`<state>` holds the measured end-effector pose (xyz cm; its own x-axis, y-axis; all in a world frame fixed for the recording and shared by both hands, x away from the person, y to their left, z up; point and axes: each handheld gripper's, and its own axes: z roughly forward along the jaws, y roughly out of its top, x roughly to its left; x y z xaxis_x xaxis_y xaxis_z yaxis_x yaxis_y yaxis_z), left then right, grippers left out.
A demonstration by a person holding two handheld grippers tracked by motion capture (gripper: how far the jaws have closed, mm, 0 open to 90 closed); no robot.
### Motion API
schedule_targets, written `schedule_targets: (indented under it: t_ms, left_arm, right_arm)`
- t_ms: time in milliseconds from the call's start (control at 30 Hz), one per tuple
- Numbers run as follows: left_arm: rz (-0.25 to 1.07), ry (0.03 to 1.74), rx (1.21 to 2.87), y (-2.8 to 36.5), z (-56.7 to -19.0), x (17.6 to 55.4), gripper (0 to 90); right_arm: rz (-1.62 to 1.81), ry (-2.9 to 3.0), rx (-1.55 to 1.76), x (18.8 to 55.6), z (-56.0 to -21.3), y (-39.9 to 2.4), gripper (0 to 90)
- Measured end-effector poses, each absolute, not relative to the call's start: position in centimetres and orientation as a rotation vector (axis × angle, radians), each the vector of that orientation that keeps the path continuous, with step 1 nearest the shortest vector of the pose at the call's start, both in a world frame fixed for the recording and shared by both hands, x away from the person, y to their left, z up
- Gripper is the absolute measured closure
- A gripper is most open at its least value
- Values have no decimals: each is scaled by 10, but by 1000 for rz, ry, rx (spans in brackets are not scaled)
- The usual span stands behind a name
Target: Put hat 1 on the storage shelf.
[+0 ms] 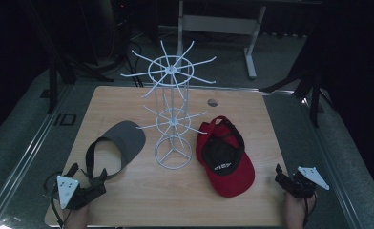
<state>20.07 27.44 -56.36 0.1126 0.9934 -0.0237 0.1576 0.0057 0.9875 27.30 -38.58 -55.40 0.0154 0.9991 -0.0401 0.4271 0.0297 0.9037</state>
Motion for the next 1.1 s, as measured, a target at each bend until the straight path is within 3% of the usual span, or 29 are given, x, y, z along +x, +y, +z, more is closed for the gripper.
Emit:
schedule_targets:
  t_ms: [300, 700, 1100]
  left_arm:
    - [1037, 1242, 1372, 272, -563, 201, 22]
    - [1007, 1235, 1428, 262, -558, 199, 22]
    - [933, 1245, 1415, 257, -554, 198, 22]
  right_arm:
    - [932, 1607, 1513, 274, -551, -383, 140]
    - [991, 1793, 1471, 285, -514, -365, 109]
    - [1070, 1980, 1380, 321, -486, -344, 118]
